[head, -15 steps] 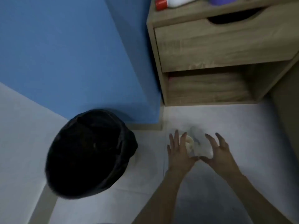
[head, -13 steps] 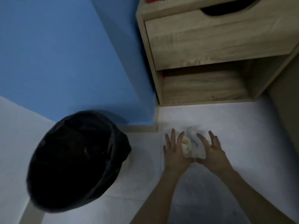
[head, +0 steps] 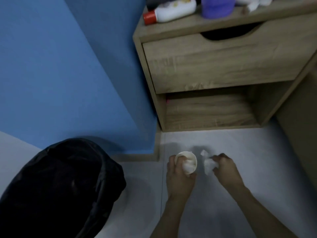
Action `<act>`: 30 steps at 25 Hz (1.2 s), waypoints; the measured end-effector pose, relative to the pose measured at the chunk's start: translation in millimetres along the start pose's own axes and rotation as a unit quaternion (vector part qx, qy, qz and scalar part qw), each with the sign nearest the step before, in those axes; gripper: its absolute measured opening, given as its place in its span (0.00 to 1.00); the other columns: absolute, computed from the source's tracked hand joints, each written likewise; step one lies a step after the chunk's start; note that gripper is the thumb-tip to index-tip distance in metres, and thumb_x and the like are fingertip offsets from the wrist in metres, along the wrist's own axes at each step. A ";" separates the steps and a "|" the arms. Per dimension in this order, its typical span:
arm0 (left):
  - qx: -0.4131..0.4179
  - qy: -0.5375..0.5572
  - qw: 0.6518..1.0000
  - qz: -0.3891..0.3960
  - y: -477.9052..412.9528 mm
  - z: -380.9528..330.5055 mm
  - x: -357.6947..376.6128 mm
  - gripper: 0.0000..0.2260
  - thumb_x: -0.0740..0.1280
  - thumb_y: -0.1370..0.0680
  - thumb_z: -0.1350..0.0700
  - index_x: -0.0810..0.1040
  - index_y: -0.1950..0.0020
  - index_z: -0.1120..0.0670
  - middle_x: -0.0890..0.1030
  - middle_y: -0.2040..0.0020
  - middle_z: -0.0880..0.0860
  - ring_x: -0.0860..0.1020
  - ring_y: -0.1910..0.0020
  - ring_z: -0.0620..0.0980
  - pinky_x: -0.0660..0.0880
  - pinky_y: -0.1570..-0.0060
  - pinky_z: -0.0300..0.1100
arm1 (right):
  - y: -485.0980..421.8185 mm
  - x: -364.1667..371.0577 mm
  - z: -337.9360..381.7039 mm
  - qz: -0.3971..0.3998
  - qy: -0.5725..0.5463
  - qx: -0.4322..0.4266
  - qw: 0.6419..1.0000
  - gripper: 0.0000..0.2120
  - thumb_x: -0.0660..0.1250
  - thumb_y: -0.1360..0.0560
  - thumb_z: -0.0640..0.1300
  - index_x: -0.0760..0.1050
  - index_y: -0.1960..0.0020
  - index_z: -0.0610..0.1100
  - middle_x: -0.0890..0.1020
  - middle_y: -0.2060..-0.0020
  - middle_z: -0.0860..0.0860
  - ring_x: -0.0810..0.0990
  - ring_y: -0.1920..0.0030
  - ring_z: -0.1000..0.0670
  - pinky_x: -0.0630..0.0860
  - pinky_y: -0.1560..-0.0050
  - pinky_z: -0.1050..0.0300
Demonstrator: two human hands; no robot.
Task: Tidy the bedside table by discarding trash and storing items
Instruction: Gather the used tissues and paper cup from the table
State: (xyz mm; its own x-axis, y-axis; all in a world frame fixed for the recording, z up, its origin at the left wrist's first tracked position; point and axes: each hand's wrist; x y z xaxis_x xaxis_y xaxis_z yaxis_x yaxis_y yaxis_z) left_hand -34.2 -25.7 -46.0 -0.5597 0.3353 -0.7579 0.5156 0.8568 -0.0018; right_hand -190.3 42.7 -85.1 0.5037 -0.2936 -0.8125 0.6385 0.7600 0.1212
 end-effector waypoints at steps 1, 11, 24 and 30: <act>-0.005 0.023 1.000 -0.020 -4.2 -16.4 -11.1 0.20 0.70 0.34 0.51 0.74 0.43 0.50 0.72 0.41 0.50 0.76 0.45 0.52 0.77 0.53 0.42 | -6.4 -24.2 10.2 -0.017 -0.006 -0.016 1.000 0.05 0.68 0.36 0.29 0.80 0.60 0.33 0.81 0.63 0.35 0.81 0.63 0.37 0.73 0.62 0.57; 0.118 0.015 0.986 -0.116 -63.8 -259.2 -183.0 0.20 0.72 0.32 0.49 0.75 0.43 0.52 0.71 0.41 0.49 0.74 0.45 0.53 0.74 0.49 0.46 | -25.4 -307.4 160.9 -0.217 -0.039 -0.228 0.948 0.13 0.70 0.36 0.35 0.81 0.52 0.40 0.82 0.58 0.37 0.80 0.60 0.39 0.71 0.60 0.57; 0.169 0.061 0.977 -0.112 -189.7 -376.4 -220.0 0.25 0.75 0.33 0.45 0.76 0.41 0.52 0.73 0.43 0.49 0.74 0.43 0.49 0.72 0.46 0.43 | -142.1 -446.9 142.6 -0.305 0.059 -0.209 0.927 0.16 0.55 0.36 0.43 0.75 0.58 0.33 0.76 0.65 0.34 0.75 0.63 0.35 0.65 0.63 0.52; 0.173 0.078 0.979 -0.077 -259.2 -414.2 -196.1 0.25 0.76 0.34 0.44 0.76 0.42 0.51 0.74 0.42 0.49 0.75 0.43 0.50 0.73 0.45 0.45 | -217.2 -477.3 127.6 -0.283 0.077 -0.138 0.946 0.10 0.70 0.33 0.33 0.77 0.53 0.33 0.74 0.63 0.39 0.77 0.60 0.35 0.63 0.63 0.54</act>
State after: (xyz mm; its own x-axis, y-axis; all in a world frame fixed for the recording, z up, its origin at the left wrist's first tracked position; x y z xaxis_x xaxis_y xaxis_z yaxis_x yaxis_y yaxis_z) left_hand -326.8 -151.3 373.3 -0.7259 0.2915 -0.6230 0.5913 0.7272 -0.3487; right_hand -495.2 -56.2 349.1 0.0227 -0.6263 -0.7792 0.5940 0.6354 -0.4934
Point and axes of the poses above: each hand's wrist, its own y-axis away from the middle knuckle, its own x-axis out of the palm, z = x × y
